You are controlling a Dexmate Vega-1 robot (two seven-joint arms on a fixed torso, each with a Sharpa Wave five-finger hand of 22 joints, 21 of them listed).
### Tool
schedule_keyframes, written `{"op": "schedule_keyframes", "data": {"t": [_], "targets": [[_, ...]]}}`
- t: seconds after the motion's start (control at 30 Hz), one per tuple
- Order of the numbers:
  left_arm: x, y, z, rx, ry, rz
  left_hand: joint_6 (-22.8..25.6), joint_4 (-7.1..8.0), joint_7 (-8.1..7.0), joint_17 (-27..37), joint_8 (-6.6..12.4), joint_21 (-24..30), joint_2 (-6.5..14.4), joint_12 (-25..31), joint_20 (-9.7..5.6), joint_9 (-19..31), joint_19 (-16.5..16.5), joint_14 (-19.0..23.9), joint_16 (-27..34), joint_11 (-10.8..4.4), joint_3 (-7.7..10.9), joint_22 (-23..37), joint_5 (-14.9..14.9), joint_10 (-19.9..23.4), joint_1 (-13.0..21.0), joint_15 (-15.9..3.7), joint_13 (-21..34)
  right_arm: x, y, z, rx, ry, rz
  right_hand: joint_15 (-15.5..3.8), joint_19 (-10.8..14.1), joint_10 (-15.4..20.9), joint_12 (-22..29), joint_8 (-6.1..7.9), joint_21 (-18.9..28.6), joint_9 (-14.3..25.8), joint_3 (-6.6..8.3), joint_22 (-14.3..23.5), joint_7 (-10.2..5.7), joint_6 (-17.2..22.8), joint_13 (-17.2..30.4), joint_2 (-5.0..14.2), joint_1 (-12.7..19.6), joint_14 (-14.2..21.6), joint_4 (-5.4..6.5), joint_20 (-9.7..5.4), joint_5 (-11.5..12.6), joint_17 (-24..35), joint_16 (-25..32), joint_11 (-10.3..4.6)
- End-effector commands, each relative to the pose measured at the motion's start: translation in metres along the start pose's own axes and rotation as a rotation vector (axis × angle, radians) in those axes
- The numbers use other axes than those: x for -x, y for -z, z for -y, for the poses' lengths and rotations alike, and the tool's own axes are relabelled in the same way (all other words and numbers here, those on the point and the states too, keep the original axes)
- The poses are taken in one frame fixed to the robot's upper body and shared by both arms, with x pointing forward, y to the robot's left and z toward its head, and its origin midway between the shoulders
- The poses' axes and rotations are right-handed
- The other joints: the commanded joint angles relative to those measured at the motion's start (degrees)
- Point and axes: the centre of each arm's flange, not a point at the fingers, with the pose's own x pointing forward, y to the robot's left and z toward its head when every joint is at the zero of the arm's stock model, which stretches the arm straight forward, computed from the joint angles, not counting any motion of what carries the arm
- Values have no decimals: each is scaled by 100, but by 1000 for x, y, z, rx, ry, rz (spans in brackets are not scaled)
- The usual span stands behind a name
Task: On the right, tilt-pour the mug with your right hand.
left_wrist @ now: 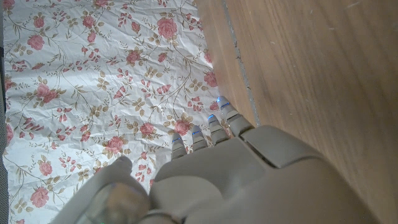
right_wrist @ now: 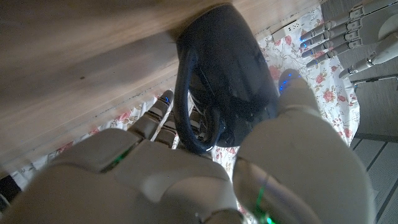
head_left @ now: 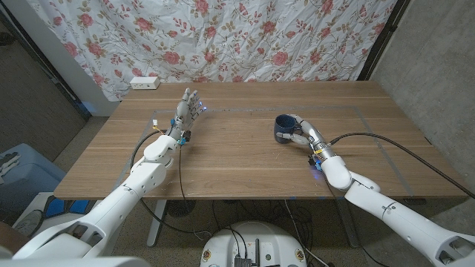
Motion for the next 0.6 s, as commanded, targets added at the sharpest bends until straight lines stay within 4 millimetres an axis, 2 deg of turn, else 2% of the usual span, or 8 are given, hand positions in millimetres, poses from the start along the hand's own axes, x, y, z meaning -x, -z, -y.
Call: {"op": "schedule_keyframes", "data": {"t": [0.03,0.2,0.3,0.6], "targets": [[0,0,0,0,0,0,-16,6,-36,30,36,34,680,21,-2,14,51,46,30,-31,35,17,45,-25,-18,-21,26,-1,0,-2,-3,37,0,-491,116,222,64,133,-8,22,-40,25,-15,272,38,54,93,151,25,-197,46,24,66,-38],[0,0,0,0,0,0,-20,6,-34,30,35,34,680,23,-3,14,49,45,29,-25,35,17,45,-21,-18,-17,26,-2,-1,-2,-1,53,5,-578,214,449,117,233,-5,31,-55,27,-51,475,62,95,152,313,38,-208,45,35,127,-97],[0,0,0,0,0,0,-17,6,-38,30,36,34,680,22,-2,14,49,45,29,-40,35,17,45,-24,-18,-18,26,-2,-1,-2,-1,61,4,-650,303,636,152,358,-9,42,-80,28,-88,727,90,121,187,488,57,-222,34,50,197,-138],[0,0,0,0,0,0,-17,6,-38,30,36,34,680,23,-2,14,49,48,30,-31,35,17,44,-22,-18,-23,26,-2,-2,-2,-1,83,8,-767,421,1008,242,520,-19,55,-118,31,-142,1033,138,149,265,778,68,-246,12,67,310,-210]]}}
